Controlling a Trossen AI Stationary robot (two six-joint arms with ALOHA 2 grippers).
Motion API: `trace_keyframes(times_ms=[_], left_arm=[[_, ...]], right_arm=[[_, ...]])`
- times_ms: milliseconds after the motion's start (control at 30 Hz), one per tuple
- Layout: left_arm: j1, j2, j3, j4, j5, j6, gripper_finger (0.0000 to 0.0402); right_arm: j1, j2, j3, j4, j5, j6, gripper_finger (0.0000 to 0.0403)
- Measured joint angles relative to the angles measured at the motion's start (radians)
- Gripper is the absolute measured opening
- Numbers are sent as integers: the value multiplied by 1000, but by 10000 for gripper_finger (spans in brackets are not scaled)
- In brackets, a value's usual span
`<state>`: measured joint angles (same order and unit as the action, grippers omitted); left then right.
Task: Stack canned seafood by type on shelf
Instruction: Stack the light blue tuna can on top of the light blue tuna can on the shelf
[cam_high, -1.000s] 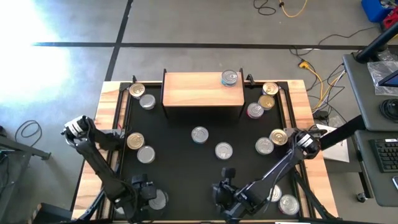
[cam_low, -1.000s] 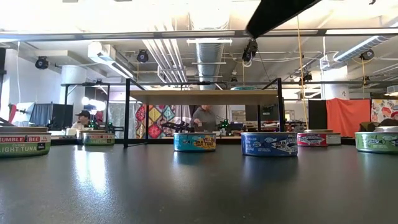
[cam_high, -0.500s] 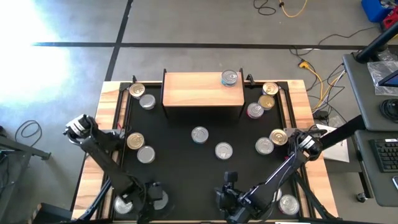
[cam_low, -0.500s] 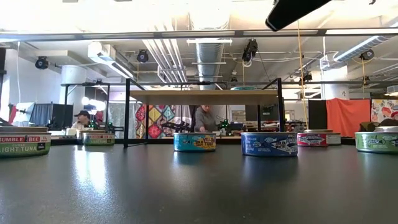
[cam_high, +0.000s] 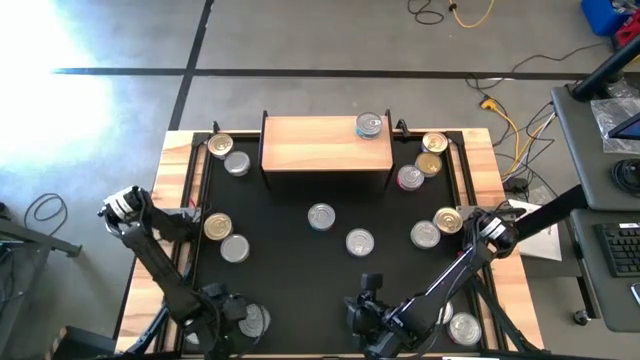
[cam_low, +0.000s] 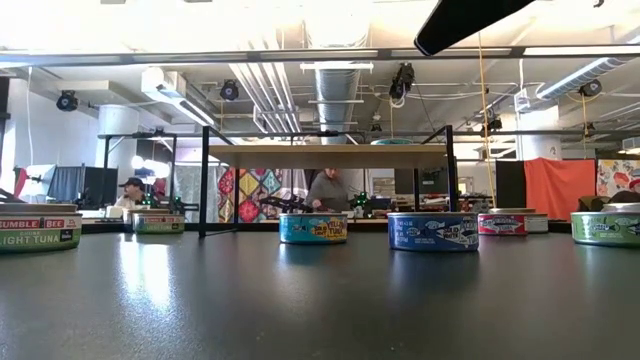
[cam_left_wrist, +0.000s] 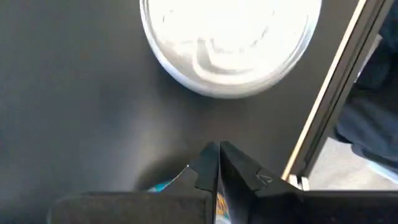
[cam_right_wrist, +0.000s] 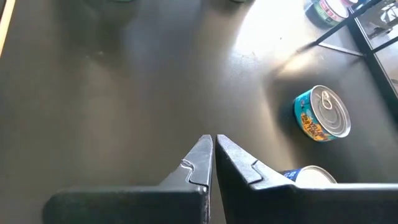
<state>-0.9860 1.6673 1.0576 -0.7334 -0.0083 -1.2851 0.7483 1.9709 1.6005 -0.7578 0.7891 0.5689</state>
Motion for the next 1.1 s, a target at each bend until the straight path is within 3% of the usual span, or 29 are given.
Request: trace_keyframes(times_ms=[267,533,667,767,900,1000,1100], left_arm=[[117,0,-5,17,-15,177,0],[207,0,-4,172,-145,490,0],[225,0,30,167,-138,566,0],[187,0,41,117,-68,482,0],[82,0,22,93,59,254,0],[-1,0,13,96,52,122,0],[-49,0,5,107,-22,52,0]], right_arm=[[0,0,0,0,-1,7,13],[2,0,0,0,-4,7,13],[0,0,0,0,-4,7,13],[0,0,0,0,-3,7,13],[-5,0,0,0,-3,7,13],[-22,0,0,0,-3,6,13],[-50,0,0,1,-2,-4,13]])
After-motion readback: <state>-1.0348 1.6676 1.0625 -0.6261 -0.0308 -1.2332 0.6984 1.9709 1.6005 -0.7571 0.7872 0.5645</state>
